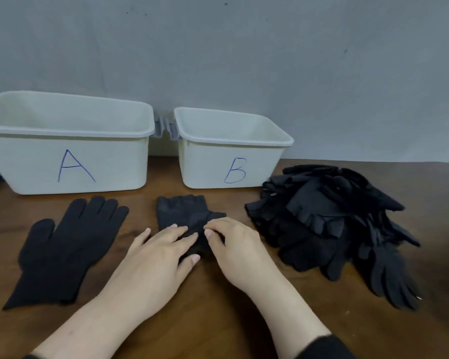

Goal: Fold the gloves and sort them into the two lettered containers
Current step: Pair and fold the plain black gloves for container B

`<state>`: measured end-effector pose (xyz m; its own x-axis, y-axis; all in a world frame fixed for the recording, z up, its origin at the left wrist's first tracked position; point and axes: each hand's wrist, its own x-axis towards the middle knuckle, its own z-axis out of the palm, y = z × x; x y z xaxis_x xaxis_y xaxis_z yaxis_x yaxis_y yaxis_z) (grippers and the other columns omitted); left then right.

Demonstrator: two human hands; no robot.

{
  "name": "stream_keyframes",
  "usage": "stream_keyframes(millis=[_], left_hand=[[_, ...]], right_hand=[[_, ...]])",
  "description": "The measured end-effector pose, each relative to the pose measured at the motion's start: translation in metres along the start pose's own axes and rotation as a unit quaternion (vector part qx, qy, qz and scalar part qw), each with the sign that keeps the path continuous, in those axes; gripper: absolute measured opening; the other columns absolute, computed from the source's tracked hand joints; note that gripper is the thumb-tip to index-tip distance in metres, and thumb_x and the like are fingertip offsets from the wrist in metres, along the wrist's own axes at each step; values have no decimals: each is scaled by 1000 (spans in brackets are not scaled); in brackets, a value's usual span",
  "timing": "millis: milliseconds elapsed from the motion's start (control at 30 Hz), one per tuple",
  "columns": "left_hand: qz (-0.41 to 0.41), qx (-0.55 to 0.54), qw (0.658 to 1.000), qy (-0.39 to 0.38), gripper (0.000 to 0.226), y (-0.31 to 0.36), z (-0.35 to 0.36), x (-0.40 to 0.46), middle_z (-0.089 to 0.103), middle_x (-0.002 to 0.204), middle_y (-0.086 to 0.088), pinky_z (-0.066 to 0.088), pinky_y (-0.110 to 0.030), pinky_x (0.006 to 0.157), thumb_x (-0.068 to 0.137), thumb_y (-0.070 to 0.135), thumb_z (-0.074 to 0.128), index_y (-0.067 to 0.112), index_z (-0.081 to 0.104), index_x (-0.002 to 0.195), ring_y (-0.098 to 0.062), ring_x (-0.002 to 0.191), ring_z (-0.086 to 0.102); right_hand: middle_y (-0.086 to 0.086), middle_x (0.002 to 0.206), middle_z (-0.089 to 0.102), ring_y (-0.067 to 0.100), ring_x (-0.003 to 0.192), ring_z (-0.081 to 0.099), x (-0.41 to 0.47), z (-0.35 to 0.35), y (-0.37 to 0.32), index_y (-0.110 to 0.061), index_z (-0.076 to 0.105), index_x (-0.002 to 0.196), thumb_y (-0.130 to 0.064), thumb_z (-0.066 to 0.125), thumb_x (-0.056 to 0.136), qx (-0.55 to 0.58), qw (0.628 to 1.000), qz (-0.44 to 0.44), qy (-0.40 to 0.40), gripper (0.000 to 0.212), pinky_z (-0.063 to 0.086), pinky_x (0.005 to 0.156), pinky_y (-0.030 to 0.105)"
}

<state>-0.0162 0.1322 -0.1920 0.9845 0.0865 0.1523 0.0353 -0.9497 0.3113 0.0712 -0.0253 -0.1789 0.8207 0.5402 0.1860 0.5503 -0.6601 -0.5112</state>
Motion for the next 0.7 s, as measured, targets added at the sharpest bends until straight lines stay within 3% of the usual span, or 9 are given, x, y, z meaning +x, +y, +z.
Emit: stream_keyframes(millis=[100, 200, 333, 500, 700], left_hand=[[4, -28, 999, 23, 82, 4, -1, 2, 32, 155, 22, 13, -28, 115, 81, 70, -1, 43, 40, 147, 0, 142, 27], [22, -8, 1000, -3, 86, 2, 0, 2, 29, 154, 26, 8, -24, 114, 80, 78, -4, 44, 38, 148, 3, 142, 22], [18, -14, 1000, -4, 54, 2, -2, 1, 25, 157, 25, 6, -24, 115, 99, 60, 23, 44, 32, 150, 3, 144, 18], [25, -31, 999, 29, 52, 3, -8, -4, 22, 157, 25, 7, -23, 115, 100, 57, 30, 44, 31, 150, 2, 144, 18], [50, -66, 993, 87, 63, 18, -3, -2, 51, 141, 17, 23, -24, 109, 93, 62, 21, 34, 57, 136, -4, 133, 42]], right_hand=[[-15, 124, 64, 7, 117, 56, -1, -2, 1, -29, 65, 125, -34, 46, 105, 14, 1000, 14, 7, 28, 39, 111, 44], [-15, 123, 64, 6, 117, 56, -1, -2, 2, -28, 66, 123, -34, 47, 105, 24, 999, 12, 24, 27, 41, 110, 42], [-16, 122, 63, 4, 115, 57, -4, -3, 1, -28, 66, 123, -34, 49, 104, 37, 997, -8, 71, 27, 45, 105, 40], [-17, 116, 63, 2, 108, 57, -14, -27, 5, -25, 69, 121, -32, 51, 104, 18, 993, -35, 108, 25, 47, 100, 32], [-14, 108, 67, 1, 100, 59, -24, -99, 29, -21, 73, 113, -26, 61, 99, -33, 983, -34, 175, 18, 47, 91, 17]])
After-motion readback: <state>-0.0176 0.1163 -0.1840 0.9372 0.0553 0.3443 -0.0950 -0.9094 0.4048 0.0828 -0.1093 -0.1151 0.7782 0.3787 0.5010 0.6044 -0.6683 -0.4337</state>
